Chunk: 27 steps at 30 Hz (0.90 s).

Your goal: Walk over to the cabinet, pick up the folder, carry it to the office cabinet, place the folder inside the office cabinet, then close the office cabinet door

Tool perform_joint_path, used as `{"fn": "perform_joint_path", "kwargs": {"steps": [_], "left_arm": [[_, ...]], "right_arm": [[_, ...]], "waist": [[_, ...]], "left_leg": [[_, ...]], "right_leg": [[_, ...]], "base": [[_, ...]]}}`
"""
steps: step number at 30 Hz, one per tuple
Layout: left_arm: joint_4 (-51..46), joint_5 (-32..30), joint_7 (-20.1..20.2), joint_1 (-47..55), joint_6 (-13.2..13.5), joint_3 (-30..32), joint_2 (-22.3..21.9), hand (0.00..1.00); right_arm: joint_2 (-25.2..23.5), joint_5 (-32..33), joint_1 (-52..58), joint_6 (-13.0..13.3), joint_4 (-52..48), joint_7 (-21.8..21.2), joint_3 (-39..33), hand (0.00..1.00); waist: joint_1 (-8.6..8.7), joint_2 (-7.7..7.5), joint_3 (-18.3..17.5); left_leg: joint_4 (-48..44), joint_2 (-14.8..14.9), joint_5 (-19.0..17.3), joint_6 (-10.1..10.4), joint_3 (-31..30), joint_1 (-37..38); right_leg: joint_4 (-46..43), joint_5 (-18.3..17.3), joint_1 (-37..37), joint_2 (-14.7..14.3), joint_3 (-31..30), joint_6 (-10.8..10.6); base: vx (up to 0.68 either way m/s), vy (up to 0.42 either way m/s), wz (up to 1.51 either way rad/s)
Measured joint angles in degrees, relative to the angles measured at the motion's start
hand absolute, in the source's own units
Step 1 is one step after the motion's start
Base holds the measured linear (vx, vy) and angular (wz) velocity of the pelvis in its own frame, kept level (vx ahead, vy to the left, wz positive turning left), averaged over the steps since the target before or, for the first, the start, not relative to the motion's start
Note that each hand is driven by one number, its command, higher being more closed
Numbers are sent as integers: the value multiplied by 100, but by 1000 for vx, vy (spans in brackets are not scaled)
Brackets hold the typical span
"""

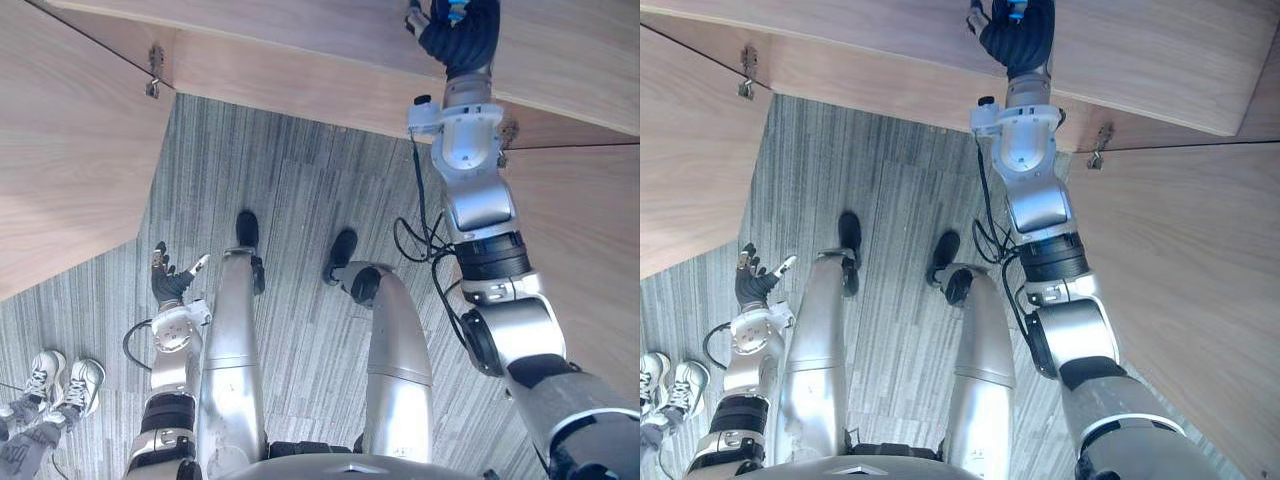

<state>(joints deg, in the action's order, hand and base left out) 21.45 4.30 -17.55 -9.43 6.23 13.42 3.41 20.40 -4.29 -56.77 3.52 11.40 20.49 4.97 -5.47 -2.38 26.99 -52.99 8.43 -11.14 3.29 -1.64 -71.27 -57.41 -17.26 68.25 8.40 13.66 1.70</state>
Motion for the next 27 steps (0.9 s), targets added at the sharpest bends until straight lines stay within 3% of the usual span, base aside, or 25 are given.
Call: {"fn": "perform_joint_path", "kwargs": {"steps": [19, 27], "left_arm": [[218, 13, -93, -22, 138, -262, 81, 0], [237, 67, -93, -21, 185, -359, 111, 0]], "right_arm": [[112, 498, -1494, 4, 1683, 156, 179, 100], [531, 891, -1982, 19, 2280, 204, 180, 100]], "waist": [[-101, 6, 8], [-156, 15, 5]], "left_leg": [[-119, -237, 73, 73, -208, -451], [170, -403, 298, 112, -312, -474]], "right_leg": [[-384, -214, 372, 263, 186, 70], [-349, -255, 385, 424, 342, 72]], "base": [[-10, 16, 9], [-20, 13, 17]]}}
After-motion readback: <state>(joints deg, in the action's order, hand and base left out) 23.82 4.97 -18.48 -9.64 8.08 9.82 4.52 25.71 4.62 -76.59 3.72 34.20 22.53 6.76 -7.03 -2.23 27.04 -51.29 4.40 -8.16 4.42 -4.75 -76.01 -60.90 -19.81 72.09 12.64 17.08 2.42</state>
